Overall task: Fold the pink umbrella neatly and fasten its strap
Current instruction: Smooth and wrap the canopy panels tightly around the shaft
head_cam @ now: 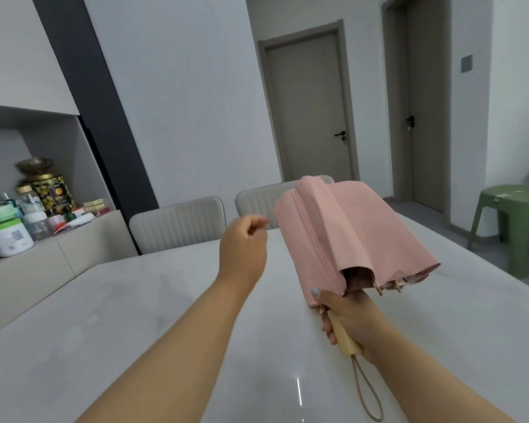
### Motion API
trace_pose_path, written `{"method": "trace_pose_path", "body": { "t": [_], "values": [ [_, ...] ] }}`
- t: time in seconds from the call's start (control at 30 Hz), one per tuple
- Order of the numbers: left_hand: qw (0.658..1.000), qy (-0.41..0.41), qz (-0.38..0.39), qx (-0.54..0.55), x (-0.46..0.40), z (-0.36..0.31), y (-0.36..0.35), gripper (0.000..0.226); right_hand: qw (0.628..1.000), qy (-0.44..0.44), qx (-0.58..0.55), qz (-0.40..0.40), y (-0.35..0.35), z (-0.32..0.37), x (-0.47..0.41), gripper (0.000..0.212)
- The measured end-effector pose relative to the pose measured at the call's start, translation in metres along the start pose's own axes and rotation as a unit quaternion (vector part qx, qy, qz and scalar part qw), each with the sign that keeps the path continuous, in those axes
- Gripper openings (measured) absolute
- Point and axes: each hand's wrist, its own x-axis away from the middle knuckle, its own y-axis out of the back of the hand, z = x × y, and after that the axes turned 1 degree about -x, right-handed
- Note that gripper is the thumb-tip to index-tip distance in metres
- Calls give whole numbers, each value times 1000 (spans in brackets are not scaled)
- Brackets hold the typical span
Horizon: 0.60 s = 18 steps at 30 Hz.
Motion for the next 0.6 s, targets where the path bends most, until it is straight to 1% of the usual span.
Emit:
{"method": "trace_pose_path", "body": {
  "t": [0.1,0.2,0.23,0.27,0.33,0.37,0.4,0.43,0.47,0.5,0.53,0.6],
  "values": [
    [1000,-16,9,-24,-29,-38,2,20,999,0,44,19,-1,0,2,23],
    [996,-30,35,-81,-52,-59,-1,13,994,6,93,52,-4,0,5,15],
    [991,-33,48,-124,-57,-62,-2,18,992,8,110,62,-5,0,6,14],
    [981,-27,70,-178,-60,-65,-2,27,990,9,125,69,-6,0,7,13],
    [959,31,112,-257,-66,-66,1,49,986,11,140,85,-7,2,10,13],
    [951,62,130,-274,-70,-64,3,51,986,11,138,95,-8,4,12,13],
    [945,84,151,-278,-73,-62,6,47,986,10,131,107,-8,5,15,13],
    [942,91,175,-271,-75,-60,9,38,986,7,119,120,-8,7,17,13],
    [947,88,189,-246,-77,-58,13,27,986,3,103,132,-9,7,19,14],
    [958,104,194,-182,-78,-56,16,17,986,0,88,141,-9,8,20,15],
    [967,134,191,-100,-78,-54,20,13,987,-2,75,146,-8,7,21,15],
    [969,160,190,7,-80,-50,26,19,987,-7,57,150,-7,6,19,14]
  ]
}}
